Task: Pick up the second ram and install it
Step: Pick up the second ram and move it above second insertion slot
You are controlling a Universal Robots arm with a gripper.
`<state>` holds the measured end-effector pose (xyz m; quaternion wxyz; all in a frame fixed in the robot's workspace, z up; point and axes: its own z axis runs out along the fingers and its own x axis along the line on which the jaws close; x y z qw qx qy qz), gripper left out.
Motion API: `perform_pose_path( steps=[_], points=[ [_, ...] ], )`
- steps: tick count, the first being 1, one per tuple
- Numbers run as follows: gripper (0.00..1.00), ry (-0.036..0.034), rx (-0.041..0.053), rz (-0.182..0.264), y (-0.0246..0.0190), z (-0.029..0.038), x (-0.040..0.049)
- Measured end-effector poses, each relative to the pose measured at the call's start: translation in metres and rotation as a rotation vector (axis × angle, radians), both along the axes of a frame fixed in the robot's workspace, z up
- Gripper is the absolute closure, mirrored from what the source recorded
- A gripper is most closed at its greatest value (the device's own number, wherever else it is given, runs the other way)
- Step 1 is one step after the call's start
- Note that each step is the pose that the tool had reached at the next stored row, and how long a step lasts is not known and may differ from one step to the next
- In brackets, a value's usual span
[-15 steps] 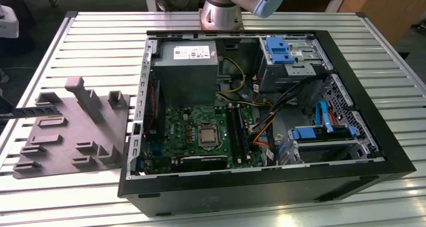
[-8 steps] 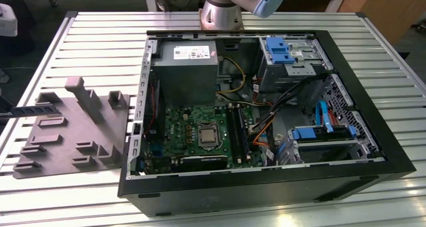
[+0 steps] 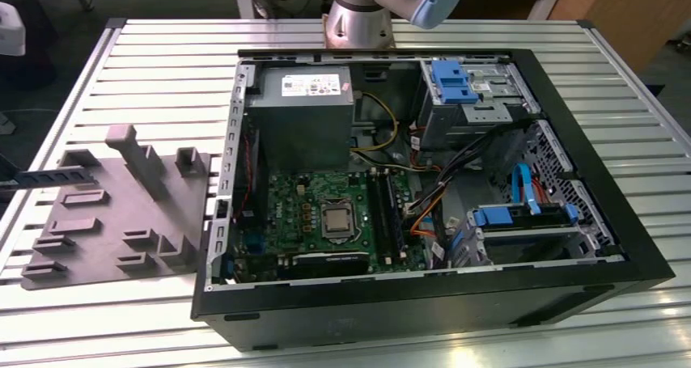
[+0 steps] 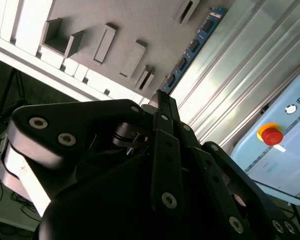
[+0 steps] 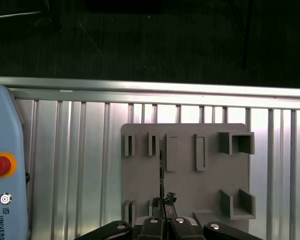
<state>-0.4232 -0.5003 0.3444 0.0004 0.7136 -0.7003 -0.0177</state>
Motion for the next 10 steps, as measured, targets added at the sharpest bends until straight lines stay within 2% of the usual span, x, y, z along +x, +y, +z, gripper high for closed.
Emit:
perform_pose_path(
  steps=[10],
  points=[
    [0.89,0.0,0.0,0.0,0.0,0.0049,0.0]
  ],
)
